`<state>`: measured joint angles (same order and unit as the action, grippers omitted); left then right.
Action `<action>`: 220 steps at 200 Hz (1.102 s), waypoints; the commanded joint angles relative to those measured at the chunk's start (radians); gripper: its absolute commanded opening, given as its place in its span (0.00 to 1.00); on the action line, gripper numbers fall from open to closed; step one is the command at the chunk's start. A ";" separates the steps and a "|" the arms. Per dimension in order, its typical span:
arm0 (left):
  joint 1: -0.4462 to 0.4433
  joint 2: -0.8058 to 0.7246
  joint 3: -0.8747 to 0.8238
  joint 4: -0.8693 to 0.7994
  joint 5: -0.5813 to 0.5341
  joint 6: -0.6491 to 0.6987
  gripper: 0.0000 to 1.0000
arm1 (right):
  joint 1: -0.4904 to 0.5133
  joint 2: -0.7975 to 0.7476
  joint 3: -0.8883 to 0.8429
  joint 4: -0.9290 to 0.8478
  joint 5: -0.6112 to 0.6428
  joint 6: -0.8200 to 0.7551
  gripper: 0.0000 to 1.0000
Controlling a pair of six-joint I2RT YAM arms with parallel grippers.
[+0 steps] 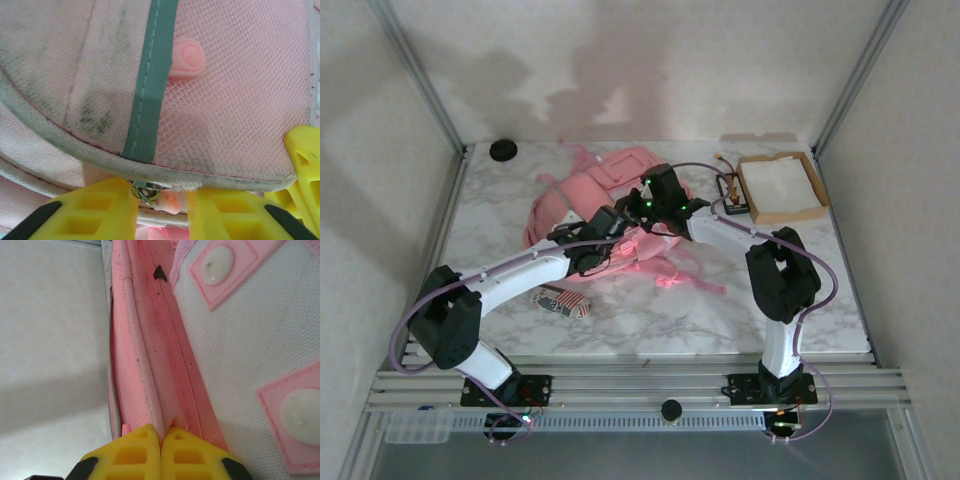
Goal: Pack the student bag
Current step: Unzip the student bag at the center of the table.
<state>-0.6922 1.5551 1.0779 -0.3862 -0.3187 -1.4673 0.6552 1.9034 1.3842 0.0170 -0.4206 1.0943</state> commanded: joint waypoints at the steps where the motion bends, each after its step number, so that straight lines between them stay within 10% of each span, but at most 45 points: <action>1: 0.036 0.016 -0.005 -0.054 -0.123 -0.073 0.24 | 0.012 -0.087 0.001 0.090 -0.024 0.013 0.00; 48: 0.043 -0.029 -0.078 -0.036 -0.080 -0.050 0.00 | -0.010 -0.089 0.006 0.074 -0.019 -0.007 0.00; 97: 0.088 -0.175 -0.210 -0.059 -0.104 0.009 0.00 | -0.054 -0.100 0.020 0.009 -0.025 -0.064 0.00; 220: 0.322 -0.192 -0.216 0.108 0.108 0.695 0.00 | -0.156 -0.067 0.070 -0.247 -0.112 -0.361 0.00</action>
<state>-0.4461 1.3304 0.8398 -0.2173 -0.0704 -0.9169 0.5808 1.8641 1.3640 -0.0963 -0.5903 0.8524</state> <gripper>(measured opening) 0.042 0.038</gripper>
